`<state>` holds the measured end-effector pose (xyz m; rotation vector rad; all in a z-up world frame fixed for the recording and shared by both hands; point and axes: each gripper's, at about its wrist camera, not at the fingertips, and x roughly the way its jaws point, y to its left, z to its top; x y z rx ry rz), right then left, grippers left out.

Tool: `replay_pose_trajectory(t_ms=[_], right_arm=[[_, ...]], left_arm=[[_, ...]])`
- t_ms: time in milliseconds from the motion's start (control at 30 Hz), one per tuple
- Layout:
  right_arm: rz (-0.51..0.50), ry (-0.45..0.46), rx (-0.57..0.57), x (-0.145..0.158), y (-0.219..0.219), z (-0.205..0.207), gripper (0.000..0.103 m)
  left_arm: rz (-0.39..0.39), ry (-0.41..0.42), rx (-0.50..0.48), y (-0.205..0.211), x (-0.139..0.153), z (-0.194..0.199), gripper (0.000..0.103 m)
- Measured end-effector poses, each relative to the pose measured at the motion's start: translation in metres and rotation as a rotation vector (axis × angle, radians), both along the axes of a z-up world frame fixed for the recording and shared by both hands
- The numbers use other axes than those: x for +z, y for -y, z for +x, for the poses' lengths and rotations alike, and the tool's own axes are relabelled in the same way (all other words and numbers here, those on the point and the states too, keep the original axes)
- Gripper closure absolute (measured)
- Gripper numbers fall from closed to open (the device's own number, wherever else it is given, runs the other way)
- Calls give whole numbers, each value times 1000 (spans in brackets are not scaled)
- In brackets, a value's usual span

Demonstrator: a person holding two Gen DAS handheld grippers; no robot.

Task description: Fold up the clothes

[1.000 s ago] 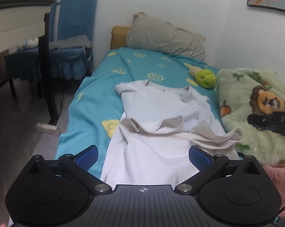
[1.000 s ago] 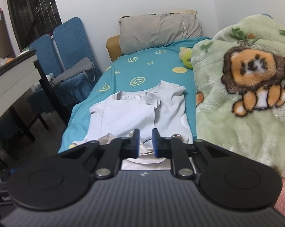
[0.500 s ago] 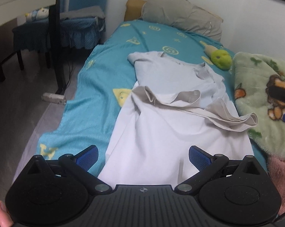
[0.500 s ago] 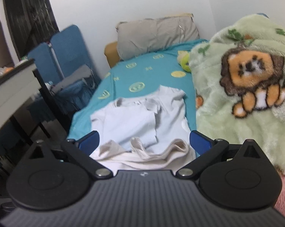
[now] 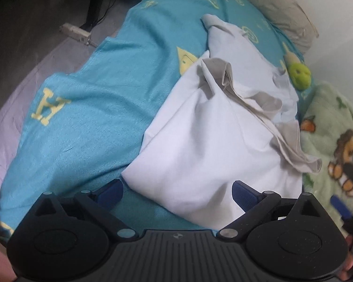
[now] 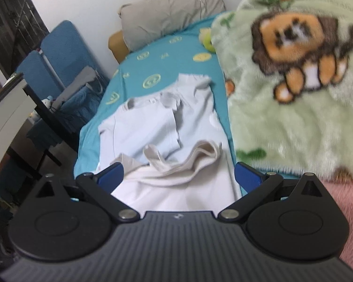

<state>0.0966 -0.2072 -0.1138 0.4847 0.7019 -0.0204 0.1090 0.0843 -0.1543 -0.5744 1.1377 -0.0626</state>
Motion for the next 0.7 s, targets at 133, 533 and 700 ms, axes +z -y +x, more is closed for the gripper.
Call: replay_pose_trajectory(t_ms=[133,533,700], right_arm=[[227,-32,0,-9,16,-12,2],[804,-351,-49,-86,-5,-39,2],[851,-426,-113,-109,-21,-41,2]], left_arm=[[-55,-18,12,-2,0,-3,3],[-369,-52,88,-4,-20,-7,20],[-422,33,150,-11,-13,-9,23]])
